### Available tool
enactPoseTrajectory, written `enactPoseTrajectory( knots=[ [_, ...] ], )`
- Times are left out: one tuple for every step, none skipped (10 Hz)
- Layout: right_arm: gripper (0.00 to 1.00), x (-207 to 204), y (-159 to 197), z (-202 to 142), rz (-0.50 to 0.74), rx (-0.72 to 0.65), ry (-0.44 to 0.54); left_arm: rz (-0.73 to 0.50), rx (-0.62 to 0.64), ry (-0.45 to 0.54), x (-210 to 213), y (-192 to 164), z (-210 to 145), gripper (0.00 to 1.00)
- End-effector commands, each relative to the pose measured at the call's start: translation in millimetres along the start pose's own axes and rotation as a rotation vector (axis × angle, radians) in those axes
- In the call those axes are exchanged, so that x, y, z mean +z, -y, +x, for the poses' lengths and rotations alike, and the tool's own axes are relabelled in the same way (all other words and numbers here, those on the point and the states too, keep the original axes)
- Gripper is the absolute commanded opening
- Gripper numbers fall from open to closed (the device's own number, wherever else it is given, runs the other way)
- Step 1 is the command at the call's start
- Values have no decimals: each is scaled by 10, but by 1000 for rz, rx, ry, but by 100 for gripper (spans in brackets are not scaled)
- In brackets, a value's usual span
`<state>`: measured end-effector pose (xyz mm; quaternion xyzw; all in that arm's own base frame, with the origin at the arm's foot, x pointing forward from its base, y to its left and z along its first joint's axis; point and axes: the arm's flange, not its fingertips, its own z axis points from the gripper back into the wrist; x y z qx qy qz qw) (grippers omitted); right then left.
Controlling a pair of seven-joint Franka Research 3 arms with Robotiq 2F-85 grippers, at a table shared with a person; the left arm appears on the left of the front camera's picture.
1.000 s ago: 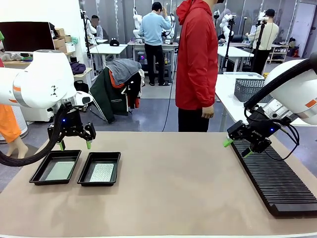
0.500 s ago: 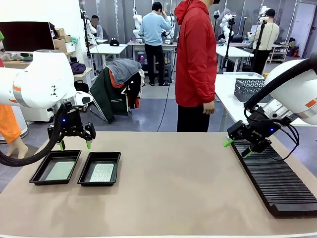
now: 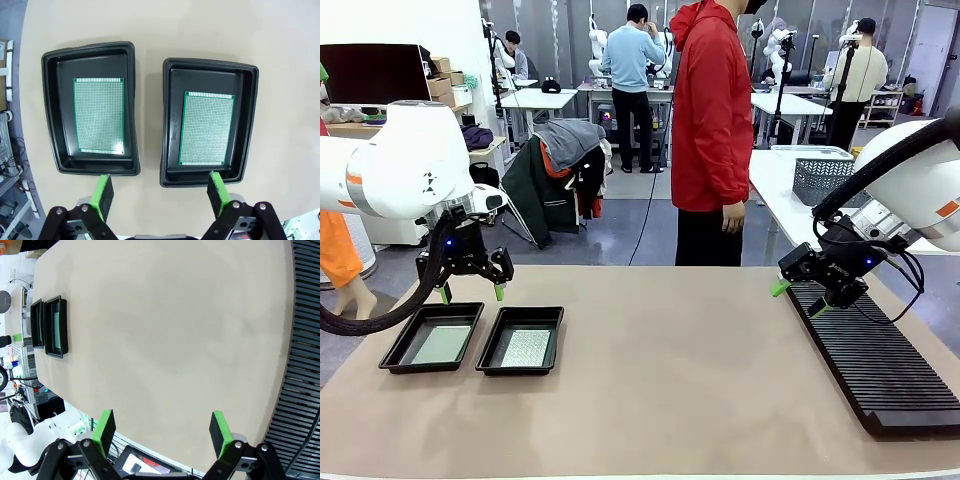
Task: Inspect and transfer BCBs to ESD trays.
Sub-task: Pick up the ESD tray and place it on the left side of the table.
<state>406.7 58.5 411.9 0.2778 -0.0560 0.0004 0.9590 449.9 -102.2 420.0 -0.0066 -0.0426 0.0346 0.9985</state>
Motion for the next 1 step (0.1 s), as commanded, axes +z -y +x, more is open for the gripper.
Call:
enactPoseTrajectory(
  knots=[
    [100, -9, -26, 3, 0, -12, 8, -2, 0, 6, -17, 1, -7, 100]
  ],
)
